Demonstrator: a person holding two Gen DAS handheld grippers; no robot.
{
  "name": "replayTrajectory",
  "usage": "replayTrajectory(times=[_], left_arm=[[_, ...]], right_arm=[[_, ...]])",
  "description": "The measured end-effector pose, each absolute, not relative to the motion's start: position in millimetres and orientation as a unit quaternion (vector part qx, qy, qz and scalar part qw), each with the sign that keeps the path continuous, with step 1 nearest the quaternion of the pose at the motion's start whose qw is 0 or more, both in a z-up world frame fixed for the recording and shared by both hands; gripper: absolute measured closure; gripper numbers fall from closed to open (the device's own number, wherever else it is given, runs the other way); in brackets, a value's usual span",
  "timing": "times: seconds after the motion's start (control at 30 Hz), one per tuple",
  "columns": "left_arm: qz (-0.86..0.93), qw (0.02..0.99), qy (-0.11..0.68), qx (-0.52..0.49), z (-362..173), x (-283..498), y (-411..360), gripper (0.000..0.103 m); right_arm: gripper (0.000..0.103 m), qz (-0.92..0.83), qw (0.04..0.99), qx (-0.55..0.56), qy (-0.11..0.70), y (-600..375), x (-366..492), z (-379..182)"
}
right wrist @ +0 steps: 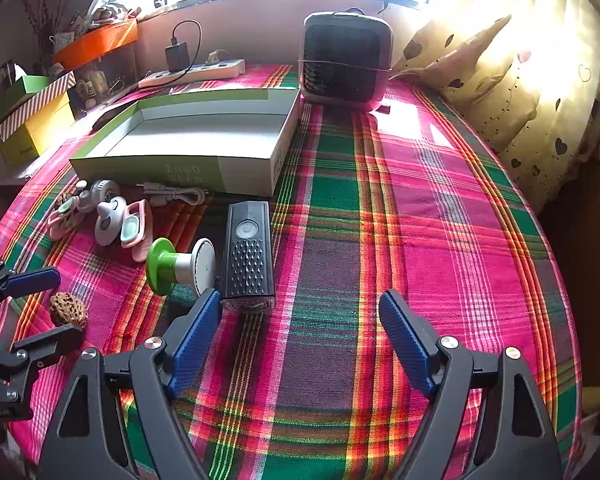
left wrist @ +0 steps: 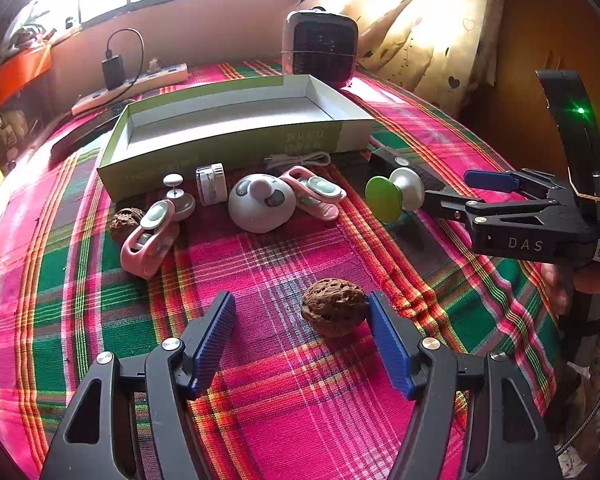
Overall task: Organize objects
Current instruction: 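Move the left gripper to the walnut while the right gripper approaches the black gadget, then close the right gripper on the black gadget while the left gripper closes on the walnut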
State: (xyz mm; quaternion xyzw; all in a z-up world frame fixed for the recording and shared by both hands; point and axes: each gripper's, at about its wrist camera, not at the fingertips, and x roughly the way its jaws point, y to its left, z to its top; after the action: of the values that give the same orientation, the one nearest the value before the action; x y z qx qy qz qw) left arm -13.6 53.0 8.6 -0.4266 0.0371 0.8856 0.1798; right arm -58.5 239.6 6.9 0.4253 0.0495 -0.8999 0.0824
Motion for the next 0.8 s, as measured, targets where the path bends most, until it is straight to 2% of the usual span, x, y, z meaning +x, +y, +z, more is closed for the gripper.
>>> replayTrajectory(times=[0.23,0.4,0.6,0.8], left_arm=[[0.886,0.178,0.035,-0.427,8.6,-20.1,51.0,0.036],[0.887,0.175,0.037,-0.426,8.3,-21.9,51.4,0.036],[0.886,0.177,0.032,-0.427,8.1,-23.1,49.9,0.036],[0.887,0.176,0.033,-0.426,8.1,-23.2,50.0,0.036]], right_arm=[[0.024,-0.896,0.093,0.431,0.056,234.1,-71.6,4.8],[0.031,-0.891,0.102,0.438,0.058,230.7,-79.4,1.4],[0.032,-0.89,0.108,0.44,0.058,228.2,-86.1,0.5],[0.042,-0.89,0.112,0.437,0.06,224.9,-88.9,1.8]])
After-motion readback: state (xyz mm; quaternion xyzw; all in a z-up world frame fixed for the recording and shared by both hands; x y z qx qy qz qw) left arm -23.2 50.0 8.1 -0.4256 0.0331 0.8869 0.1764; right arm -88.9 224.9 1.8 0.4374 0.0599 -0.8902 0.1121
